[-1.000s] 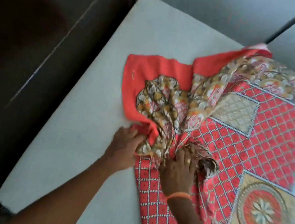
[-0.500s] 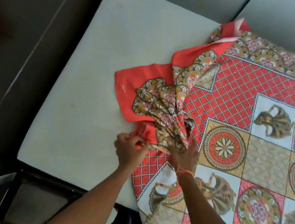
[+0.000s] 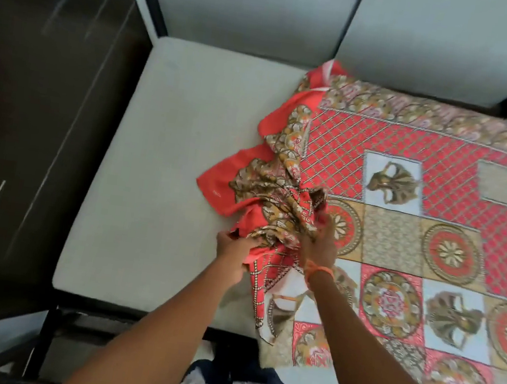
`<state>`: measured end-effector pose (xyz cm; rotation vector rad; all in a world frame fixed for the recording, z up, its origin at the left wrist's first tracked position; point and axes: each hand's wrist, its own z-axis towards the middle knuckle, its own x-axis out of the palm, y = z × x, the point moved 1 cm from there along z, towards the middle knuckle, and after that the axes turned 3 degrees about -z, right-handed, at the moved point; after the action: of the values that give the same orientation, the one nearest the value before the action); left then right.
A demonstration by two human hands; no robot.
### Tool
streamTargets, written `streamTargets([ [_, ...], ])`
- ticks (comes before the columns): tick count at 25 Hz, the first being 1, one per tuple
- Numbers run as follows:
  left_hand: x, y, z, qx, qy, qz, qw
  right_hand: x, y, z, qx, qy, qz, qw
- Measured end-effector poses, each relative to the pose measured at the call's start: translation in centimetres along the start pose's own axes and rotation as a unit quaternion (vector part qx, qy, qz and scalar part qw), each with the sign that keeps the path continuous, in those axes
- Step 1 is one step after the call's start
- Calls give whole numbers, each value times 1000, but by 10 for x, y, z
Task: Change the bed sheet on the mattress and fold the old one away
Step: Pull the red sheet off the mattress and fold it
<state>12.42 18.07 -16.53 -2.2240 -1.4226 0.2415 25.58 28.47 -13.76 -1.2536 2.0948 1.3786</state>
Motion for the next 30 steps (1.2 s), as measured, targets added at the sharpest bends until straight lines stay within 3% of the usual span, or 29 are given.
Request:
streamTargets([
  [3,49,-9,-65,-7,106,6,994,-66,-1,-42,-160,-55,-96,981],
  [7,115,20,-142,-55,231,115,965,-148,-21,-105,-154,-40,-43,986],
  [10,147,48,-182,-75,265,187,943,-194,-57,-136,-127,11,-125,984],
  [12,167,66,-200,-47,254,268,928,-213,-87,-133,-133,-45,-177,974],
  [16,228,114,-238,14,279,385,880,-261,-159,-113,-96,-188,-123,970],
  [21,332,187,-291,71,327,472,816,-375,-274,-60,-88,-229,-137,960],
  [27,493,270,-344,299,356,542,701,-588,-363,-20,-40,-360,-202,910],
  [30,563,303,-345,353,382,551,653,-626,-399,14,-62,-332,-205,918],
])
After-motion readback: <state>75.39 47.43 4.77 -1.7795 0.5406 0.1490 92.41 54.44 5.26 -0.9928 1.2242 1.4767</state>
